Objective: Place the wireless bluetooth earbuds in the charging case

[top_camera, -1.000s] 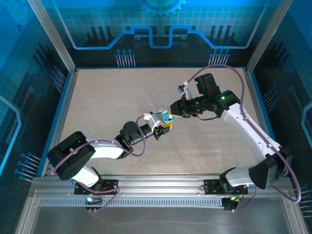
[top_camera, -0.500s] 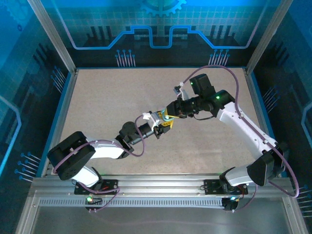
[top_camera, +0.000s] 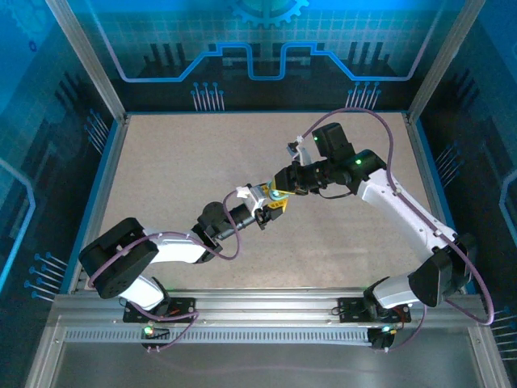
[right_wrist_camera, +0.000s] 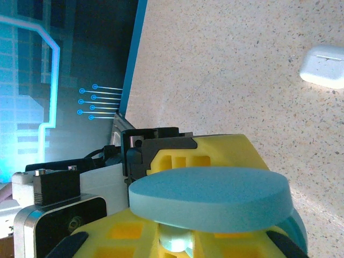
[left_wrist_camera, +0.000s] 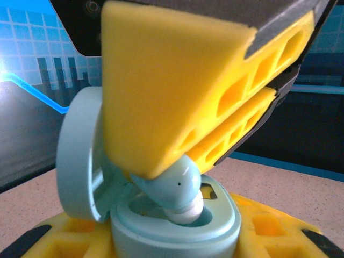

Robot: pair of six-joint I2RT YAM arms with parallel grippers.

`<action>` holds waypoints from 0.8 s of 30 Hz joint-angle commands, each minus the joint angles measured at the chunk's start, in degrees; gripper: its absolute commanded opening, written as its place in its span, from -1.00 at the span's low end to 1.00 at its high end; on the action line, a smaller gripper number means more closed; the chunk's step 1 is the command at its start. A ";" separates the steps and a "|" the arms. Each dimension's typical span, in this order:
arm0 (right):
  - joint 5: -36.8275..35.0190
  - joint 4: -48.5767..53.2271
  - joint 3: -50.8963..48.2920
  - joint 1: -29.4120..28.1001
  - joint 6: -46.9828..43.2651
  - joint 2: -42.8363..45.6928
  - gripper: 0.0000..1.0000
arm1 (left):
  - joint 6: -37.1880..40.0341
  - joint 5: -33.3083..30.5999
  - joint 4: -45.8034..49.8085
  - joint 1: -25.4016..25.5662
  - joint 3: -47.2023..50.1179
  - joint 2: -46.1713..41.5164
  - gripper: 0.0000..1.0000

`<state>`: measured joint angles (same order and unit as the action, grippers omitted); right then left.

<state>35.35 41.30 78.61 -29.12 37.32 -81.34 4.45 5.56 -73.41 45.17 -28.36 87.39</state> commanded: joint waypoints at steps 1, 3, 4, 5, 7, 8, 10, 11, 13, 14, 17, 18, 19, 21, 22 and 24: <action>-0.37 1.07 -0.43 -1.23 -0.69 -0.40 -0.56 | -0.93 -1.15 -5.43 0.49 -1.44 0.10 -0.26; -0.80 2.31 0.11 -1.37 -1.26 -0.49 -0.53 | -1.01 -1.26 -5.62 0.47 -1.44 0.07 -0.27; -1.11 2.86 0.29 -1.33 -1.44 -0.52 -0.51 | -1.02 -1.18 -5.67 0.48 -1.44 0.09 -0.27; -1.45 3.20 0.40 -1.32 -1.60 -0.49 -0.50 | -1.09 -1.11 -5.62 0.46 -1.44 0.00 -0.26; -2.09 3.87 0.83 -1.37 -1.90 -0.43 -0.47 | -1.21 -1.10 -5.61 0.51 -1.46 -0.03 -0.27; -2.35 4.05 0.91 -1.35 -1.98 -0.35 -0.46 | -1.19 -1.15 -5.68 0.53 -1.44 -0.06 -0.27; -3.09 4.76 1.36 -1.35 -2.10 -0.35 -0.45 | -1.20 -1.06 -5.70 0.51 -1.48 -0.12 -0.26; -3.20 4.93 1.47 -1.37 -2.22 -0.40 -0.45 | -1.26 -1.00 -5.65 0.51 -1.44 -0.20 -0.27; -3.44 5.43 1.97 -1.37 -2.34 -0.40 -0.45 | -1.28 -1.08 -5.65 0.53 -1.44 -0.23 -0.26; -3.58 5.71 2.07 -1.37 -2.43 -0.48 -0.46 | -1.29 -1.10 -5.63 0.55 -1.44 -0.26 -0.26; -3.28 6.99 2.82 -1.37 -2.65 -0.75 -0.51 | -1.21 -1.32 -5.53 0.50 -1.34 -0.27 -0.26; -2.48 6.96 2.95 -1.37 -2.77 -0.83 -0.52 | -1.15 -1.34 -5.41 0.54 -1.33 -0.30 -0.26; -1.49 6.80 2.95 -1.35 -2.70 -0.84 -0.53 | -1.11 -1.34 -5.39 0.56 -1.47 -0.24 -0.26; -0.30 6.96 3.12 -1.35 -2.74 -0.92 -0.53 | -1.04 -1.33 -5.34 0.58 -1.44 -0.25 -0.26; -0.30 7.58 3.34 -1.35 -2.74 -1.08 -0.53 | -1.06 -1.34 -5.34 0.54 -1.50 -0.17 -0.26; -0.70 8.51 3.69 -1.37 -3.12 -1.36 -0.53 | -1.14 -1.25 -5.34 0.54 -1.52 -0.17 -0.26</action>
<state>34.24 45.69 80.68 -29.65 35.51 -81.60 4.43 5.34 -73.78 45.50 -28.36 87.39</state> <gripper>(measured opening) 0.234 0.383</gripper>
